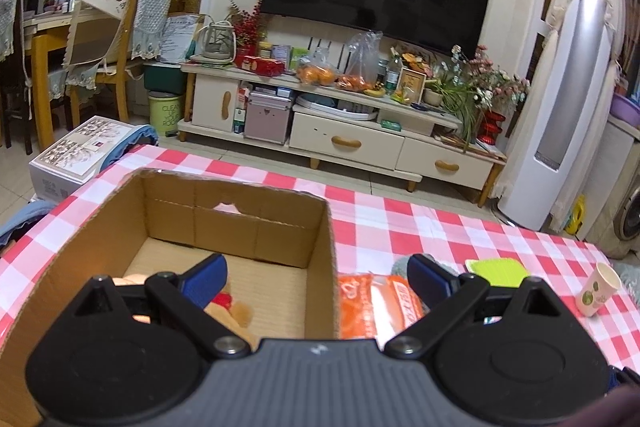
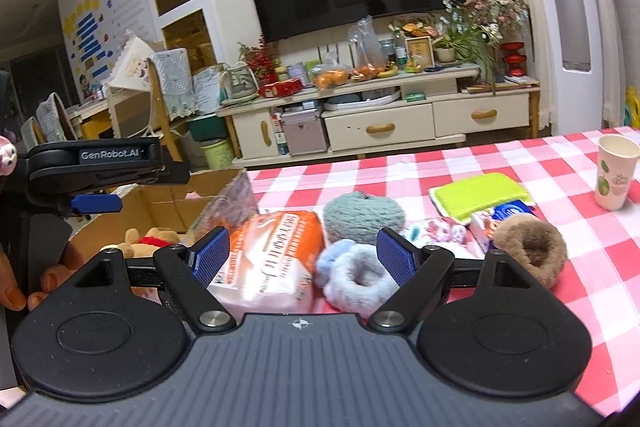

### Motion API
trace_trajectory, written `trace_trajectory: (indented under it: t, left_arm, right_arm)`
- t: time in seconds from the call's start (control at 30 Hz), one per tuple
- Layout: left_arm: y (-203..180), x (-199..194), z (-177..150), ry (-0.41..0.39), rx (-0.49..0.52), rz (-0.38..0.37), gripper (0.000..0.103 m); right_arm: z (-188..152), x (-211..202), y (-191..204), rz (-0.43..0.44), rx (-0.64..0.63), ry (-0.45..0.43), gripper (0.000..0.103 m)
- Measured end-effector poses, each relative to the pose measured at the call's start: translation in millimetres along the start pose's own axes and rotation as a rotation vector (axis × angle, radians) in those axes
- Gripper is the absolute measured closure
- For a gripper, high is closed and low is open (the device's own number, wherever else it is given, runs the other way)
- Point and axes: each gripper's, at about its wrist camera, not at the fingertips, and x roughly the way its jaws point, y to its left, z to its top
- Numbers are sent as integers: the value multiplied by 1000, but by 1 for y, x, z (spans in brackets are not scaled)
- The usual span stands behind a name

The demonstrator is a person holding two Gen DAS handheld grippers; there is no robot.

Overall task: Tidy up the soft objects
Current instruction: 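Withdraw both open grippers from the box toward the remaining toys, then move left gripper to light blue fluffy ring while right gripper approaches brown fuzzy ring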

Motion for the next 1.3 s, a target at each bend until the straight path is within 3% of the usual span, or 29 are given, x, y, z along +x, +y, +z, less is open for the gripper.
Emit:
trace_trajectory:
  t: [0.9, 1.3]
  left_arm:
    - [-81, 9, -37, 56, 193, -97, 7]
    - [-114, 14, -58, 93, 256, -169, 7]
  right_arm:
    - [-17, -22, -38, -215, 131, -35, 2]
    - [-25, -9, -60, -288, 150, 14, 2]
